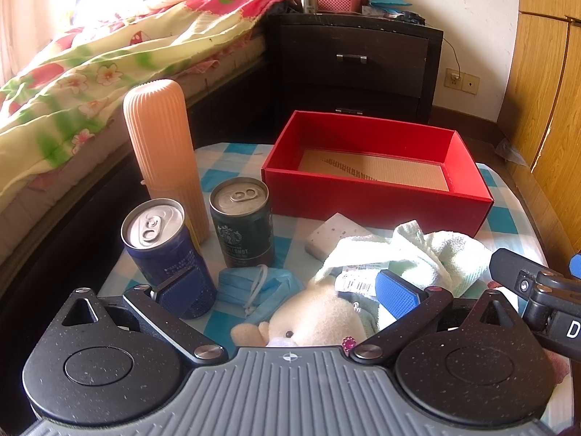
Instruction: Organize soft objects
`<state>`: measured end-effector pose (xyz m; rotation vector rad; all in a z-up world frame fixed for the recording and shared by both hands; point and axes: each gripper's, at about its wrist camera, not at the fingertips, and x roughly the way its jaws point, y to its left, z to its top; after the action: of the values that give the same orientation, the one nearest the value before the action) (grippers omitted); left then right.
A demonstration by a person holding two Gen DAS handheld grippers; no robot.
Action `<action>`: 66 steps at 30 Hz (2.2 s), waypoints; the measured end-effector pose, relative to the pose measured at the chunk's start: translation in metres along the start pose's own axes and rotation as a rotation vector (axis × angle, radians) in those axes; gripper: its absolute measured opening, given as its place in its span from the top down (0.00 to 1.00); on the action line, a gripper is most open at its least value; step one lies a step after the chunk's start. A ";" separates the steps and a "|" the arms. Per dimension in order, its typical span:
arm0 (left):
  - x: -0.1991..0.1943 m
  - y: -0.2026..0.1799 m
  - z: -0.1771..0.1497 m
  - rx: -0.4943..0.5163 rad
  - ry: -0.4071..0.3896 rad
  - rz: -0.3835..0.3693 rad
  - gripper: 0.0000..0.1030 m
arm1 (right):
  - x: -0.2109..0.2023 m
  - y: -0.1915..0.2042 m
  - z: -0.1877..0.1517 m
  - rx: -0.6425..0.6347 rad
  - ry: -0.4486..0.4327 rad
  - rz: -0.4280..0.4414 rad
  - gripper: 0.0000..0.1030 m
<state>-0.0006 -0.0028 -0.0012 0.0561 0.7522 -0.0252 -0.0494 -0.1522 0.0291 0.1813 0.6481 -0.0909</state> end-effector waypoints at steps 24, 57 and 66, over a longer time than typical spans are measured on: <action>-0.003 0.003 -0.006 0.039 -0.009 -0.024 0.05 | -0.002 -0.017 -0.009 -0.025 0.075 0.012 0.18; -0.003 -0.002 -0.010 0.089 0.023 -0.050 0.05 | 0.028 -0.059 -0.020 0.225 0.346 0.252 0.57; -0.006 -0.010 -0.013 0.103 0.027 -0.086 0.05 | -0.007 -0.060 -0.012 0.198 0.234 0.180 0.50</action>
<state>-0.0145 -0.0119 -0.0067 0.1228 0.7798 -0.1450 -0.0705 -0.2085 0.0162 0.4449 0.8527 0.0407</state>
